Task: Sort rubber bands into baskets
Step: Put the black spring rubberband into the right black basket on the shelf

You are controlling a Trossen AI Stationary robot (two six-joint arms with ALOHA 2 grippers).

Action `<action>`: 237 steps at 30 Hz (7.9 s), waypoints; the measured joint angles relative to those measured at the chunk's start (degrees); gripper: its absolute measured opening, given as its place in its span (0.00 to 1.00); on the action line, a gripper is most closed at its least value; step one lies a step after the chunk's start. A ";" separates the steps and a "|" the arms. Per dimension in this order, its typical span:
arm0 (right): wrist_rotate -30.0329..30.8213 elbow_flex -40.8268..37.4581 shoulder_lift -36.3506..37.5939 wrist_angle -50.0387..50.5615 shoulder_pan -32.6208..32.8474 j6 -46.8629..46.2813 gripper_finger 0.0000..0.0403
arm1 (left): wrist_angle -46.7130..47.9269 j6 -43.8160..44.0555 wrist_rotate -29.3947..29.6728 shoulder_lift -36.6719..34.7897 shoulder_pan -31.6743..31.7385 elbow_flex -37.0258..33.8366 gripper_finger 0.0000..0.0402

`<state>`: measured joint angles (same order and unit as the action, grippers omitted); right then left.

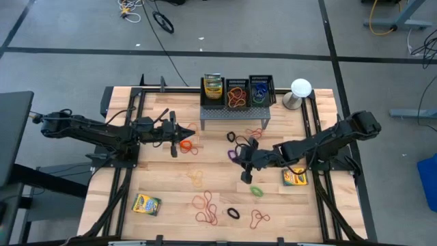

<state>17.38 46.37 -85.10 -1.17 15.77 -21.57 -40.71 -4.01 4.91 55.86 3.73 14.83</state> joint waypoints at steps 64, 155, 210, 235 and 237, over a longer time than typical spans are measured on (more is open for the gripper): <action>-9.41 26.26 -21.05 40.25 14.79 -17.51 0.57 | 0.00 0.00 0.02 -0.02 0.00 0.00 0.03; -2.13 7.27 0.61 45.37 -0.54 -24.12 0.42 | -0.06 0.00 0.15 0.00 0.00 -0.02 0.03; -1.21 25.26 -7.89 49.85 2.58 -3.58 0.03 | -0.10 0.00 0.17 0.00 0.00 -0.02 0.03; -7.28 50.35 -8.35 72.98 -49.68 14.37 0.04 | -0.04 -0.02 0.17 -0.02 0.00 -0.02 0.03; -7.54 49.04 -8.39 72.63 -50.85 14.92 0.04 | -0.08 0.00 0.17 0.00 0.00 -0.02 0.03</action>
<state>9.83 95.41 -93.49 71.46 -35.09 -6.65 -40.80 -4.01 5.08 55.86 3.73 14.81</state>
